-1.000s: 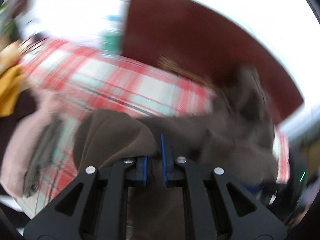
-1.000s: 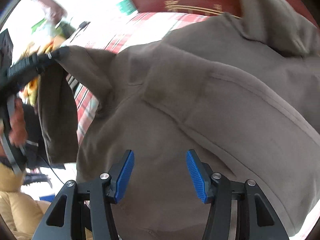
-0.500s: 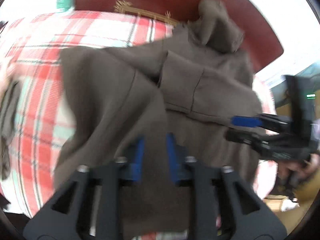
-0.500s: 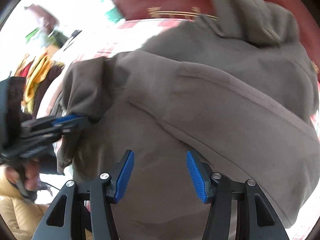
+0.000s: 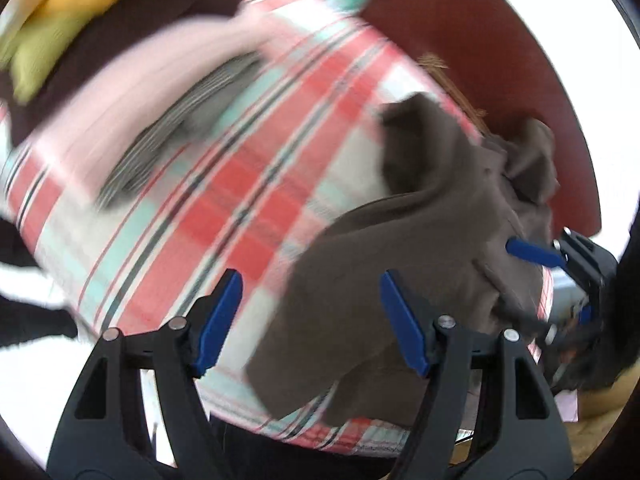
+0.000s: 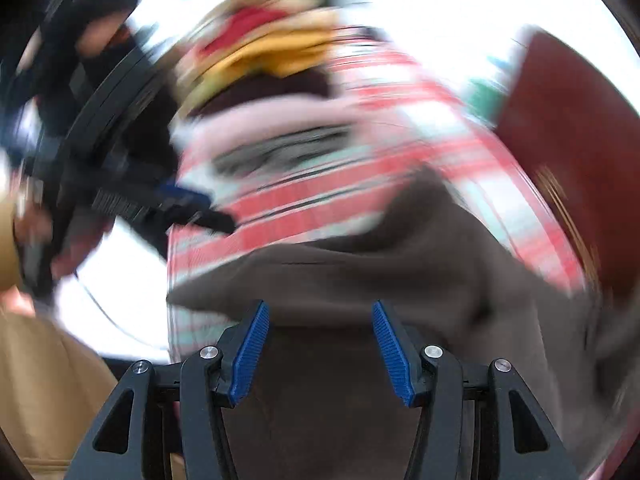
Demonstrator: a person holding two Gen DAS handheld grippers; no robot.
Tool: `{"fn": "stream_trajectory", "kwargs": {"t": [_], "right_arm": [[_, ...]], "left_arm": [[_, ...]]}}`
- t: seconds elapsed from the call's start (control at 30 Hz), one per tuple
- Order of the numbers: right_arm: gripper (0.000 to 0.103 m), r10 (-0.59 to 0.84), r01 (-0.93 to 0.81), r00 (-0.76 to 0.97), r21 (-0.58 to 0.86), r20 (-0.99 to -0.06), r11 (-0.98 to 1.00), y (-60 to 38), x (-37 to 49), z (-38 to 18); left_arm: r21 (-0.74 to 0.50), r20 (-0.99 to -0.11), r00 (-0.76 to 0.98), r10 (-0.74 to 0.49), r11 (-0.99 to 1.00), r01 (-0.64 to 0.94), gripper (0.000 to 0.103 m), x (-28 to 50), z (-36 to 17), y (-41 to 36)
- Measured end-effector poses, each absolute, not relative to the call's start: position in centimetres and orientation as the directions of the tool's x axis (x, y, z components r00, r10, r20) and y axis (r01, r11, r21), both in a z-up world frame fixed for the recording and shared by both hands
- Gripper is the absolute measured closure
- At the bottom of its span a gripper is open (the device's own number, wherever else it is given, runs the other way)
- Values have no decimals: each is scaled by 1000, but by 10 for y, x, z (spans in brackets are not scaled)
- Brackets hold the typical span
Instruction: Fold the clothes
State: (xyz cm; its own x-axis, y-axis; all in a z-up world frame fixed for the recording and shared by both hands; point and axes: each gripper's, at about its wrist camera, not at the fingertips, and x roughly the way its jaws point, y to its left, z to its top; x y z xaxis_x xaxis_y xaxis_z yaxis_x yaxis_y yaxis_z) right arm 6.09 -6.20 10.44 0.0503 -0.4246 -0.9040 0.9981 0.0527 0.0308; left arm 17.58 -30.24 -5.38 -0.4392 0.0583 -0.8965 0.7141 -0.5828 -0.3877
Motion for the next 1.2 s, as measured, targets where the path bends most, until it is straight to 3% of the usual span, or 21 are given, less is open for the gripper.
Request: {"fn": "stream_trajectory", "kwargs": {"t": [0.23, 0.33, 0.4, 0.43, 0.53, 0.7, 0.8, 0.93, 1.07, 1.2], "right_arm": [[48, -344, 768, -76, -275, -936, 578, -84, 176, 29], [48, -389, 670, -162, -391, -907, 632, -93, 194, 2], [59, -397, 669, -157, -393, -904, 631, -102, 197, -4], [72, -376, 701, -137, -358, -916, 617, -106, 192, -2], [90, -373, 878, -29, -202, -928, 435, -113, 146, 27], [92, -527, 973, 189, 231, -829, -15, -100, 30, 92], [92, -665, 842, 231, 489, -710, -228, -81, -38, 126], [92, -850, 610, 124, 715, -511, -341, -16, -105, 149], [92, -923, 433, -36, 826, -384, -361, 46, -137, 149], [92, -923, 249, -161, 891, -350, -381, 98, -157, 130]], "left_arm": [[-374, -902, -431, 16, -528, 762, 31, 204, -56, -310], [-375, -899, -438, -2, -511, 773, 32, 209, -52, -313], [-387, -894, -449, -9, -491, 781, 32, 215, -49, -317], [-398, -888, -459, -10, -483, 780, 32, 218, -46, -320], [-404, -879, -476, -34, -479, 779, 32, 220, -37, -324], [-435, -854, -519, -43, -488, 756, 32, 209, -22, -329], [-445, -843, -537, -31, -522, 728, 32, 190, -16, -326], [-447, -832, -555, 13, -607, 657, 32, 148, -11, -309], [-443, -830, -546, 109, -724, 529, 32, 84, -16, -268], [-431, -840, -502, 205, -814, 390, 32, 26, -29, -223]]}}
